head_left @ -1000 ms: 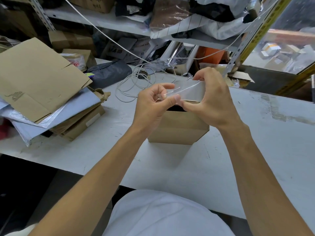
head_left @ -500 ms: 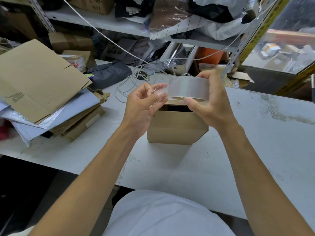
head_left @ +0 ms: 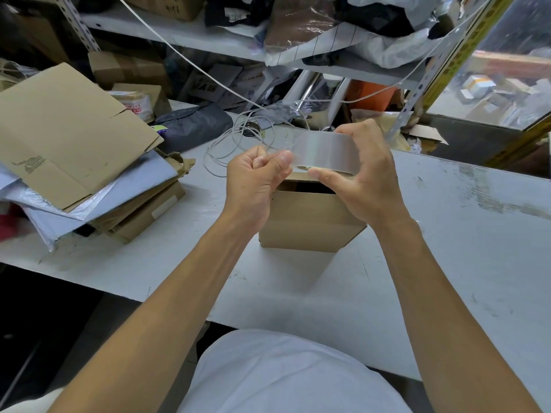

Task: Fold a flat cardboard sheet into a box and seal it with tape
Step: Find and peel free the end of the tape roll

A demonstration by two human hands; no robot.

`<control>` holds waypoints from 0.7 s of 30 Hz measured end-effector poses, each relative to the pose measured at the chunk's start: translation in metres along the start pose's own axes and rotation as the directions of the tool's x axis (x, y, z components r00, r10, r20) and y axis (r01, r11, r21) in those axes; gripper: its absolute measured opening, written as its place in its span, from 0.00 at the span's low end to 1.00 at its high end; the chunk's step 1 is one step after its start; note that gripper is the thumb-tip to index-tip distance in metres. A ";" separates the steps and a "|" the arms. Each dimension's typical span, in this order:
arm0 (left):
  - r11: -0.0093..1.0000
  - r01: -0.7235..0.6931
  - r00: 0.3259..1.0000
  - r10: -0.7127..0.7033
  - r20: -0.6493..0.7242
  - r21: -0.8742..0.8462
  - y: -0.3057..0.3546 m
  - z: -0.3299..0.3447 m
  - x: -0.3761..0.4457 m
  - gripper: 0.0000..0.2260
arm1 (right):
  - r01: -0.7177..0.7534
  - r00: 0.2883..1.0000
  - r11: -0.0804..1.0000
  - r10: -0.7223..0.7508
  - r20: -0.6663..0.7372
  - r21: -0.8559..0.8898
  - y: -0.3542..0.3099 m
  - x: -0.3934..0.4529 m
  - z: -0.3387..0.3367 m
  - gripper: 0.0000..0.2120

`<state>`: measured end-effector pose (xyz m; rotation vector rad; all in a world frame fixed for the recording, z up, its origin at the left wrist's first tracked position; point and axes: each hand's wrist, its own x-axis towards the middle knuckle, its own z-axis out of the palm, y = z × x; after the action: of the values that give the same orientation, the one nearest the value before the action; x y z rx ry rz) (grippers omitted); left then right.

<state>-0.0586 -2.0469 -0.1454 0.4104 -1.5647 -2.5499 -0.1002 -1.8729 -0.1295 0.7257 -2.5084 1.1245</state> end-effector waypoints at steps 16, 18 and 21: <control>0.999 0.031 0.995 -0.035 0.097 0.043 0.008 -0.002 0.001 0.12 | 0.003 1.000 0.996 -0.002 0.008 -0.092 0.004 -0.002 0.005 0.31; 0.997 0.057 0.993 -0.062 0.102 0.055 0.007 -0.004 0.000 0.11 | -0.001 1.000 0.993 0.003 0.017 -0.116 0.002 -0.002 0.006 0.30; 0.995 0.094 0.987 -0.098 0.131 0.032 0.004 -0.006 -0.006 0.11 | -0.008 1.000 0.985 0.012 0.022 -0.173 0.002 0.002 0.002 0.30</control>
<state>-0.0514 -2.0519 -0.1434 0.3334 -1.6626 -2.6826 -0.1030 -1.8735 -0.1316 0.6818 -2.5913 0.8914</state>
